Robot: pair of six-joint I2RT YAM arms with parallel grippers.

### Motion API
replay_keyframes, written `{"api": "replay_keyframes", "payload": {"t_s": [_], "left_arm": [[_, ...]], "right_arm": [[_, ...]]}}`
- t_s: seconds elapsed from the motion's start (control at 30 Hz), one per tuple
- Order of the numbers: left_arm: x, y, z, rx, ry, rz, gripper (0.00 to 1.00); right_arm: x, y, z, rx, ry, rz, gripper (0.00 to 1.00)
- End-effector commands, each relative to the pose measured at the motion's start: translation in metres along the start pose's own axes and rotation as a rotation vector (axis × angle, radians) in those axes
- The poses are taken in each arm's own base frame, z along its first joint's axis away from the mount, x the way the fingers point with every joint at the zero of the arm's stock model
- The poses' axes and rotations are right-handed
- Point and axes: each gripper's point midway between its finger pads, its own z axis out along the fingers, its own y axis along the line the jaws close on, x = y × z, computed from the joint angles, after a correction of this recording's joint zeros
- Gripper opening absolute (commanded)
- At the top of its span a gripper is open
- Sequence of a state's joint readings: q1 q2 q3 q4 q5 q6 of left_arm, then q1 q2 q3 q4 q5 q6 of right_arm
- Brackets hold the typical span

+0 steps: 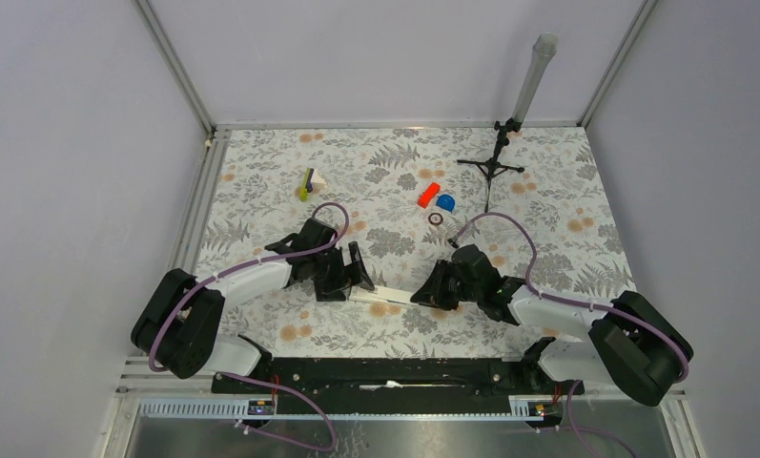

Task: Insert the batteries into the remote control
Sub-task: Load the battery cover into the remote control.

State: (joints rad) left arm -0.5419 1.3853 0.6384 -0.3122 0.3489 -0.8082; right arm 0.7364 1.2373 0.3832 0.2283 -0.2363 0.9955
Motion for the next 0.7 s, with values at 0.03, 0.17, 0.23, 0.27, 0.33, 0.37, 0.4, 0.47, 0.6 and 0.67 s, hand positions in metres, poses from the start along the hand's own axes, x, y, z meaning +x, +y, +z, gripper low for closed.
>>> {"api": "replay_keyframes", "payload": {"t_s": [0.03, 0.17, 0.23, 0.27, 0.33, 0.37, 0.4, 0.47, 0.6, 0.67], "left_arm": [[-0.005, -0.009, -0.001, 0.047, -0.026, 0.026, 0.9], [-0.006, -0.012, -0.003, 0.056, -0.038, 0.03, 0.9], [-0.007, -0.012, -0.004, 0.056, -0.044, 0.031, 0.9], [-0.007, -0.012, -0.004, 0.055, -0.045, 0.031, 0.9], [-0.008, -0.011, -0.005, 0.053, -0.05, 0.031, 0.9], [-0.008, -0.011, -0.005, 0.052, -0.053, 0.032, 0.9], [-0.008, -0.011, -0.005, 0.052, -0.055, 0.032, 0.89], [-0.009, -0.011, -0.006, 0.053, -0.06, 0.032, 0.88], [-0.009, -0.011, -0.008, 0.051, -0.066, 0.033, 0.82], [-0.009, -0.01, -0.008, 0.045, -0.066, 0.034, 0.8]], "right_arm": [[0.007, 0.003, 0.0, -0.022, 0.052, -0.007, 0.0], [0.006, 0.013, -0.001, -0.05, 0.066, -0.007, 0.0], [0.007, 0.013, 0.001, -0.049, 0.073, -0.003, 0.0], [0.007, 0.013, 0.003, -0.045, 0.078, -0.001, 0.0], [0.009, 0.012, 0.006, -0.045, 0.092, 0.004, 0.0], [0.01, 0.013, 0.007, -0.048, 0.1, 0.006, 0.0], [0.01, 0.013, 0.009, -0.046, 0.105, 0.011, 0.0], [0.01, 0.013, 0.012, -0.044, 0.116, 0.013, 0.0], [0.01, 0.012, 0.016, -0.03, 0.127, 0.017, 0.0], [0.008, 0.009, 0.017, -0.008, 0.122, 0.018, 0.0]]}}
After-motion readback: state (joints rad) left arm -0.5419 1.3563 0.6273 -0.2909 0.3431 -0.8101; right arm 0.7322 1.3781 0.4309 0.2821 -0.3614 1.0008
